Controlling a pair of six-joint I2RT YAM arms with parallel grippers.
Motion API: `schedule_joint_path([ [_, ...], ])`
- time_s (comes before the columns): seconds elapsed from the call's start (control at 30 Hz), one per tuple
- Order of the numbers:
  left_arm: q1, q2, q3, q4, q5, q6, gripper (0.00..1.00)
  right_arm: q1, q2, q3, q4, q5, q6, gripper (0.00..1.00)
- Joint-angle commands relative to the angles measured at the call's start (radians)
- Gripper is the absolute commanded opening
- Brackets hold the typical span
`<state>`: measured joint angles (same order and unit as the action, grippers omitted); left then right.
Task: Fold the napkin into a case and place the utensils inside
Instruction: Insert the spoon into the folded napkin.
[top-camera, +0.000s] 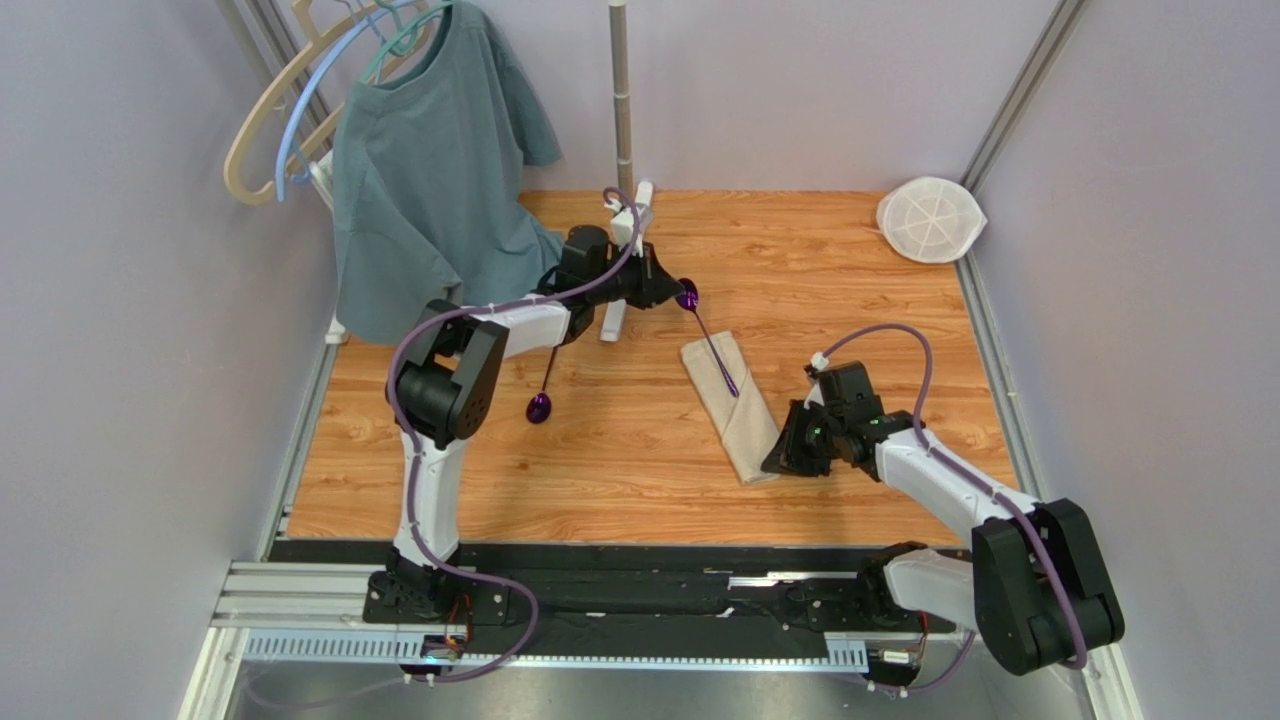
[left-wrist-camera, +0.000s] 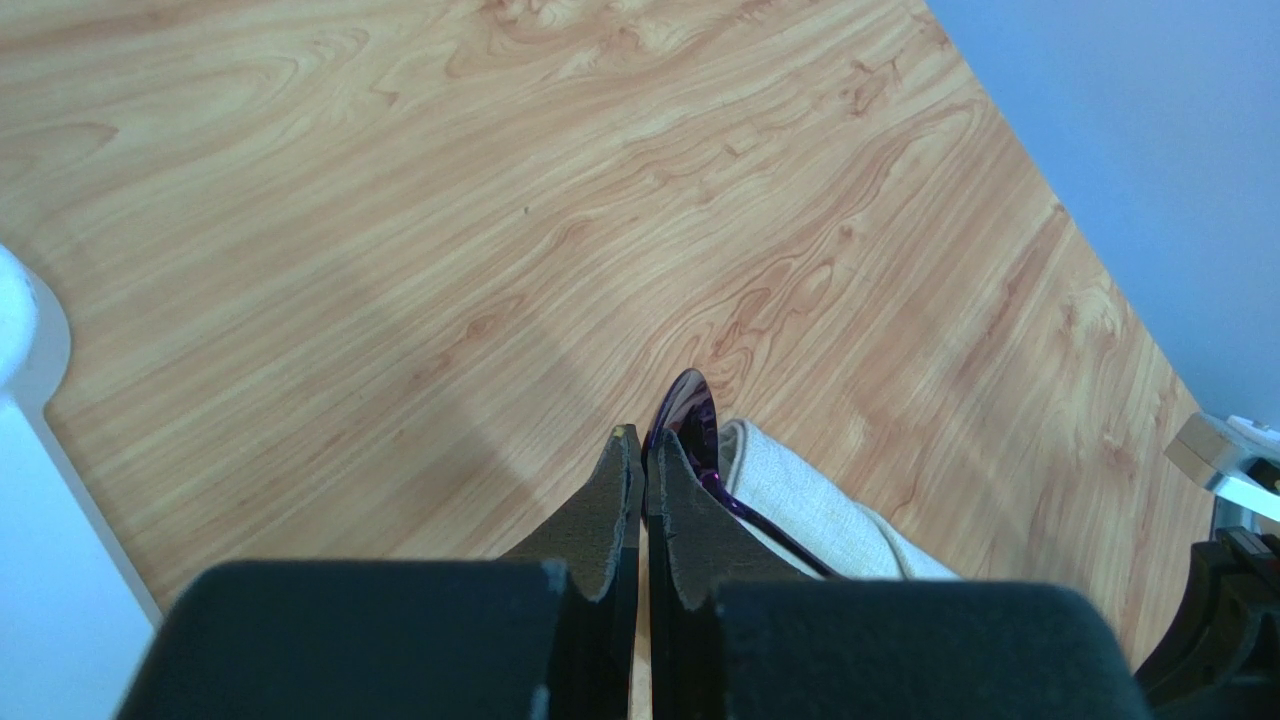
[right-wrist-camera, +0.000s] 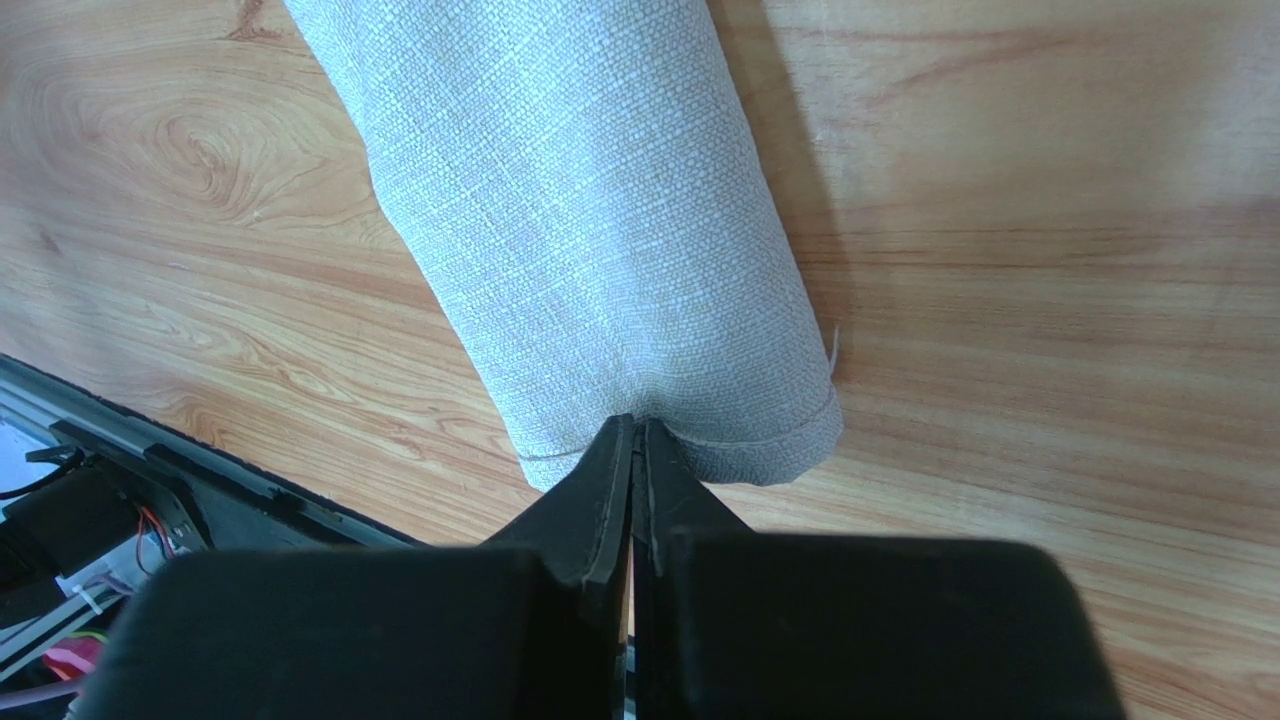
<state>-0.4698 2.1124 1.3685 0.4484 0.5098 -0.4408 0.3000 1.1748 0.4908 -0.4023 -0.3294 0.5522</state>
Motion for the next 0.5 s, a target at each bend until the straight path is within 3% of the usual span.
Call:
schedule_joint_path([
  [0.0,-0.016,0.012,0.027,0.030,-0.014,-0.033,0.00,-0.004,0.005,-0.009,0.022,0.009,-0.008,0.00],
  [0.47,-0.110,0.011,-0.046,0.096,-0.047,-0.136,0.00,-0.004,0.036,-0.015,0.056,-0.003,-0.005,0.00],
])
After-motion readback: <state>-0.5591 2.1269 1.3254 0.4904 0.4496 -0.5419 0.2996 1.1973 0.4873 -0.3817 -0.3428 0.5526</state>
